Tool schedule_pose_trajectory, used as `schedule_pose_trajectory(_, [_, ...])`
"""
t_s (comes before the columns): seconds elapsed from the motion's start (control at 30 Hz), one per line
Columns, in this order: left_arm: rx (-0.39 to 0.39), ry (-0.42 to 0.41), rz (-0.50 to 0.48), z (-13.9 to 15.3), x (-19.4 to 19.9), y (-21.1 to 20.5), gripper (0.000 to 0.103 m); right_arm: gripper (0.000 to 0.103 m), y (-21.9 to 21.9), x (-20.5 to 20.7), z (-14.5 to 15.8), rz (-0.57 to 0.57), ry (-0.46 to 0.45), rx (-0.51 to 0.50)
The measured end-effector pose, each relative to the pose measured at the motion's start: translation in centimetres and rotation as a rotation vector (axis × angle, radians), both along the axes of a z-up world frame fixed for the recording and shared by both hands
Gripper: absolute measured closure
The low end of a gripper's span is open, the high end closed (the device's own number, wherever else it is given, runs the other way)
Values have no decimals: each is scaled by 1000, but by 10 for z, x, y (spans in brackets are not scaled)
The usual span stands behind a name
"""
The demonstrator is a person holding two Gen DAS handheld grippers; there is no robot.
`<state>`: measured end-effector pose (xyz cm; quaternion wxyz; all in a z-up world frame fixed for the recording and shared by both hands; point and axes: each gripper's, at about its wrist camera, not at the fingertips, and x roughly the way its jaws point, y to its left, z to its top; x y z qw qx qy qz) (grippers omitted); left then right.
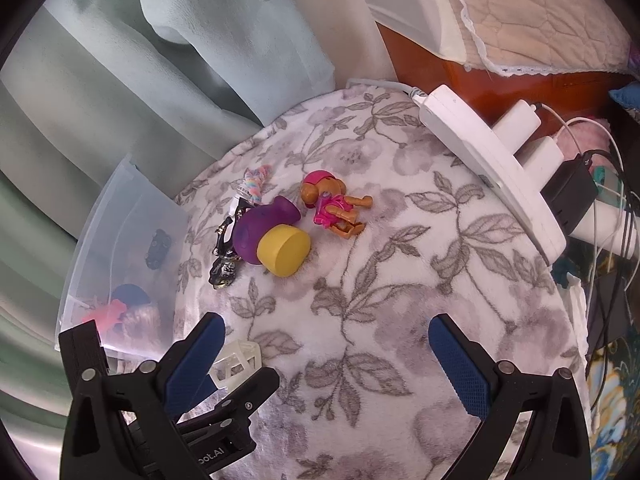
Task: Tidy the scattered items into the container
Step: 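Close the left tool on the white plastic clip, then close the right tool on the purple-yellow toy while the left tool holds the white clip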
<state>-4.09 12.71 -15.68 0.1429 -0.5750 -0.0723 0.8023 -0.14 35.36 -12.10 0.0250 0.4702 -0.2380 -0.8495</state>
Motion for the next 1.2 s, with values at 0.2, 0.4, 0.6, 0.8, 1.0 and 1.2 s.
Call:
schedule_pose_trajectory(0.2, [-24, 19, 23, -2, -2, 2, 6, 0, 0, -2, -8, 5, -19, -2])
schedule_pose_trajectory(0.4, [-73, 54, 33, -3, -4, 7, 18, 0, -2, -6, -17, 9, -36, -3])
schedule_pose_trajectory(0.6, [-102, 98, 81, -3, -3, 2, 44, 0, -4, -9, -25, 11, -54, -11])
schedule_pose_trajectory(0.8, [-107, 112, 59, -1, -5, 1, 45, 0, -8, -13, -32, 18, -70, -17])
schedule_pose_trajectory(1.0, [-133, 150, 54, 7, -12, -3, 45, 0, -19, -24, -36, 62, -71, -20])
schedule_pose_trajectory(1.2, [-149, 189, 59, 16, -26, -10, 45, 0, -30, -45, -38, 123, -51, -16])
